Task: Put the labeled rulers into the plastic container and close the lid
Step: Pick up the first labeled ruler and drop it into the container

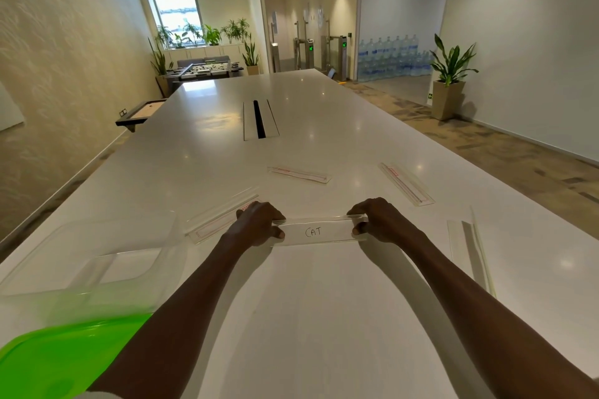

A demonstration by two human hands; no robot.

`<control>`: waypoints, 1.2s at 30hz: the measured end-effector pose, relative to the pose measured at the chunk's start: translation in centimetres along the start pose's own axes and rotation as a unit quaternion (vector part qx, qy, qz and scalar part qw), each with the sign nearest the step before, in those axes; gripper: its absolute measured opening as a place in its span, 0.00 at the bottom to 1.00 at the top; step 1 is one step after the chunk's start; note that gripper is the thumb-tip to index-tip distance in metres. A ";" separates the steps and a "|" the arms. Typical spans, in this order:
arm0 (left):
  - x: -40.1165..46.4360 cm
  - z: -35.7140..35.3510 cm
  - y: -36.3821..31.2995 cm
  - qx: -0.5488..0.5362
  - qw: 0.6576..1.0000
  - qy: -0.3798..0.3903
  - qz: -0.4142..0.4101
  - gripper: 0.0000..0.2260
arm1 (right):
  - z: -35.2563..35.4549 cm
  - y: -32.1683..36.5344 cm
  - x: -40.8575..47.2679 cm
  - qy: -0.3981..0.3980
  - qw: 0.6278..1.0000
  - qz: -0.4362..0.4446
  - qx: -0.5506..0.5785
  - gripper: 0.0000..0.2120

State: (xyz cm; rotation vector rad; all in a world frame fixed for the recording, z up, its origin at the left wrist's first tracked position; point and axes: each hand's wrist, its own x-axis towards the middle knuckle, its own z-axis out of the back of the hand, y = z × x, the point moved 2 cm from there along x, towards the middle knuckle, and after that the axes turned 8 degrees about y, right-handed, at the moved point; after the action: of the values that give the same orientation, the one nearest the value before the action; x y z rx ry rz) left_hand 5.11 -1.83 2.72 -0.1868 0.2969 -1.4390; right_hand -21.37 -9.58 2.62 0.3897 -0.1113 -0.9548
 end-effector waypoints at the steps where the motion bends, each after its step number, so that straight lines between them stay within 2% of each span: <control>1: 0.0 0.0 0.0 0.001 1.000 0.002 -0.001 0.21 | 0.1 0.0 0.0 -0.002 1.000 0.003 -0.002 0.19; 9: -0.6 0.7 -0.1 0.011 1.000 -0.002 -0.021 0.16 | 1.0 0.7 -0.4 -0.015 1.000 0.001 -0.012 0.16; 21: -2.3 6.5 0.4 -0.019 0.997 -0.029 -0.075 0.19 | 5.4 3.6 -0.6 -0.041 0.999 0.033 0.011 0.19; 28: -5.4 11.5 2.2 -0.028 0.992 -0.060 -0.108 0.18 | 8.0 8.1 -0.5 -0.065 0.994 0.089 0.000 0.20; 36: -9.7 16.2 7.8 -0.027 0.993 -0.089 -0.068 0.17 | 7.9 15.3 -0.1 -0.076 0.985 0.154 0.016 0.20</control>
State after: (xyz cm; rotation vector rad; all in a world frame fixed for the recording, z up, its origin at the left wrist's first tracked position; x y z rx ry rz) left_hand 16.46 7.94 16.60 -0.3832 0.1807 -1.5379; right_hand -11.65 -3.78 15.60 0.3167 -0.3178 -0.6772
